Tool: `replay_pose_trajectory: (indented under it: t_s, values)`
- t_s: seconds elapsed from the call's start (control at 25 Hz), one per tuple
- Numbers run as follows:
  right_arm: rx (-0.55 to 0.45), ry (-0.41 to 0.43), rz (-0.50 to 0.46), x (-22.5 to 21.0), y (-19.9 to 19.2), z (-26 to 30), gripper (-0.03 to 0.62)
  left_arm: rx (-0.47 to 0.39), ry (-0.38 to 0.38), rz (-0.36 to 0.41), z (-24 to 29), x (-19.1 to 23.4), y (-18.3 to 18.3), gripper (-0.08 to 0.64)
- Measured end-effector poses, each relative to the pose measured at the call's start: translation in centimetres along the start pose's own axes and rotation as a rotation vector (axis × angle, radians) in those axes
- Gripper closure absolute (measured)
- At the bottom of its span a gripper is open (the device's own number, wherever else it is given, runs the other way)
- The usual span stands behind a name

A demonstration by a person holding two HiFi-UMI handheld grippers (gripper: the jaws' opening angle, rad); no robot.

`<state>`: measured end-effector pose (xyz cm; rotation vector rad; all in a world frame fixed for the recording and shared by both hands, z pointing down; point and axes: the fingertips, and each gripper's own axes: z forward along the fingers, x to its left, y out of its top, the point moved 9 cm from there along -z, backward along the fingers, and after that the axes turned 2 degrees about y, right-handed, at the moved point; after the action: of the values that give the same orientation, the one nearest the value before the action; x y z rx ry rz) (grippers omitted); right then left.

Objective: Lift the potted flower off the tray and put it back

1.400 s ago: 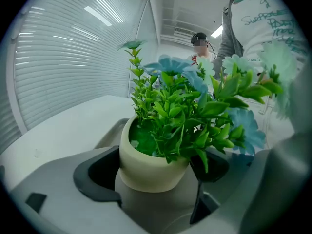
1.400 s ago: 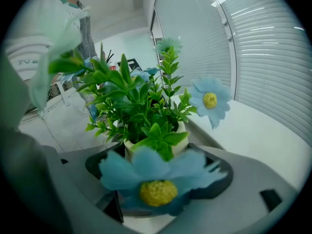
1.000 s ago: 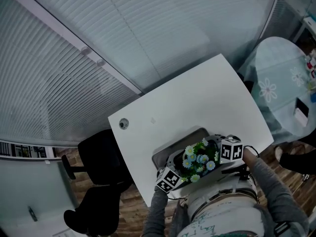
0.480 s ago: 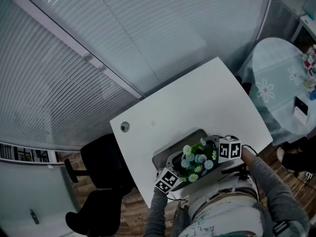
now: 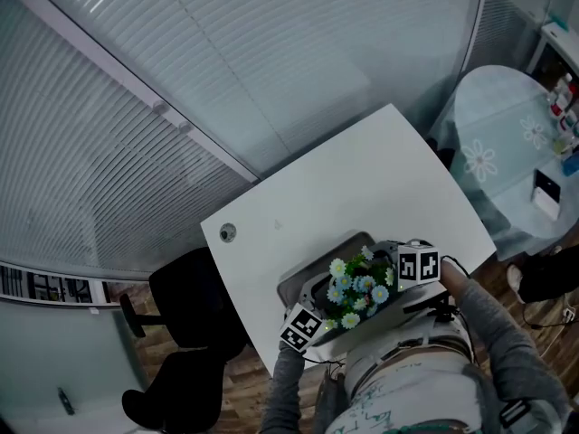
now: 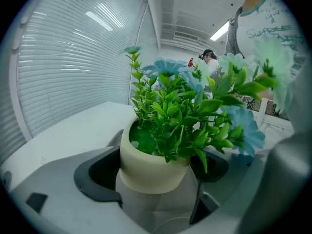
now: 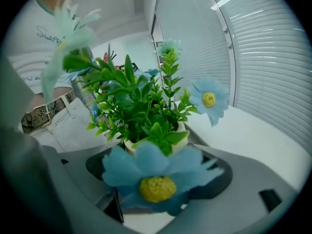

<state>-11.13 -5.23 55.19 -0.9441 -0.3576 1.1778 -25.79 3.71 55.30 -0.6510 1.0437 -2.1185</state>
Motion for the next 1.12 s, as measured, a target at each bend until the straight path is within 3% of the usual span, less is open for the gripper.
replay_pose_trajectory:
  t_s: [0.36,1.12]
  values:
    - [0.024,-0.005,-0.018,0.3,1.5,-1.2,0.219,0.007,0.015,0.014,-0.8,-0.3,1.7,0.117]
    - [0.027,0.024,-0.039,0.1,6.2,-4.9,0.219,-0.012,0.034,-0.034,-4.3,-0.7,7.0,0.117]
